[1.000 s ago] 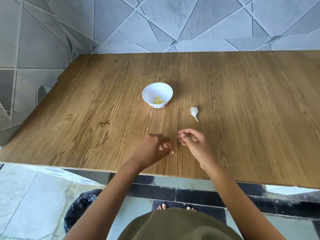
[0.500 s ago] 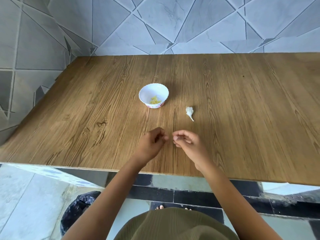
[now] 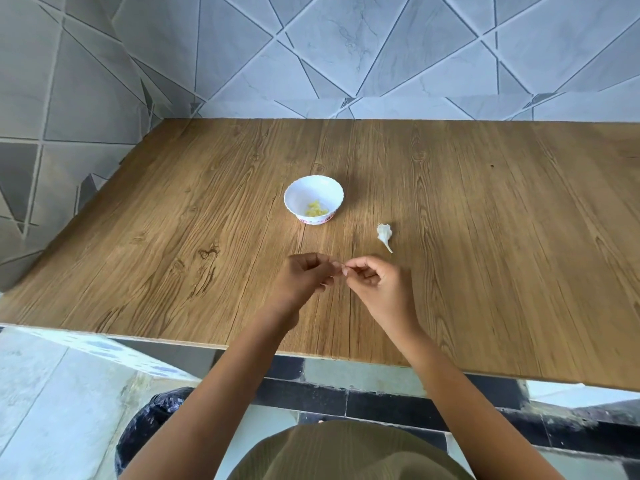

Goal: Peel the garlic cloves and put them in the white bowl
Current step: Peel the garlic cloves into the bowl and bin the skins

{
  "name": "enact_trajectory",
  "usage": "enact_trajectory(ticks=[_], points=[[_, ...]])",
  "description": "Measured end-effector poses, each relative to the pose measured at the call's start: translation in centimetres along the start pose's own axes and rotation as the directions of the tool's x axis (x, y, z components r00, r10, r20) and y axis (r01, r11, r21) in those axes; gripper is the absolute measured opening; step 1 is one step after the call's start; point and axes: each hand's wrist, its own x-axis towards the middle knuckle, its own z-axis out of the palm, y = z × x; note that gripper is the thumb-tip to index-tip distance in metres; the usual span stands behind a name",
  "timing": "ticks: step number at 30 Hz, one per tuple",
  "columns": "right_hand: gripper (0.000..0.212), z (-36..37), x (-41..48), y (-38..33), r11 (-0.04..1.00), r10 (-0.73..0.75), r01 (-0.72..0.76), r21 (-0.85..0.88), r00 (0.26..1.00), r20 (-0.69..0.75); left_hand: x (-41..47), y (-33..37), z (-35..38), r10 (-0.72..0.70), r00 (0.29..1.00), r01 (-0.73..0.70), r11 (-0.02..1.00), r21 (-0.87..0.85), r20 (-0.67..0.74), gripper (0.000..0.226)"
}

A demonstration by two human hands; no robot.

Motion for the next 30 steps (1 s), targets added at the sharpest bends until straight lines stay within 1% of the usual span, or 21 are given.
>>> enact_trajectory(ticks=[3,5,8,10,14,19,21,22,26,28,30], points=[[0.007,-0.1,0.2,0.1,1.0,-0.015,0.016,-0.026,0.999,0.04,0.3,0.2,-0.6,0.1,0.995,-0.102,0.977,0.185,0.021,0.01],[0.008,0.0,0.4,0.0,1.0,-0.02,0.021,-0.015,0.998,0.063,0.7,0.4,-1.0,0.105,0.994,-0.111,0.969,0.22,0.041,0.012],[0.01,-0.1,0.7,-0.1,1.0,-0.004,0.002,0.017,0.997,0.082,0.9,0.5,-1.4,0.052,0.991,-0.073,0.981,0.178,0.119,0.015],[0.011,-0.2,0.8,-0.1,1.0,-0.026,0.026,0.002,0.994,0.105,0.9,0.4,-1.6,0.021,0.987,-0.046,0.986,0.158,0.158,0.014],[0.006,-0.2,1.1,-0.2,0.997,-0.071,0.076,-0.028,0.985,0.156,1.0,0.3,-1.7,-0.043,0.984,0.017,0.989,0.15,0.171,0.017],[0.017,0.0,1.5,-0.2,0.994,-0.1,0.106,-0.029,0.98,0.171,1.2,0.8,-2.0,-0.106,0.974,0.081,0.988,0.133,0.198,0.018],[0.023,0.0,1.5,0.0,0.992,-0.119,0.125,-0.022,0.976,0.18,1.2,0.9,-2.0,-0.131,0.97,0.112,0.989,0.101,0.203,0.018],[0.022,0.0,1.6,0.0,0.992,-0.12,0.125,-0.015,0.975,0.185,1.2,0.9,-2.0,-0.143,0.967,0.13,0.989,0.077,0.209,0.018],[0.003,0.1,1.9,0.3,0.995,-0.094,0.086,0.047,0.974,0.208,1.3,0.9,-2.3,-0.202,0.94,0.216,0.976,-0.021,0.276,0.019],[0.006,0.2,1.9,0.4,0.995,-0.07,0.053,0.081,0.972,0.224,1.3,0.9,-2.3,-0.218,0.928,0.249,0.966,-0.067,0.303,0.019],[0.01,0.3,1.9,0.6,0.994,-0.014,-0.012,0.11,0.974,0.227,1.4,0.7,-2.4,-0.185,0.937,0.21,0.976,-0.056,0.295,0.017]])
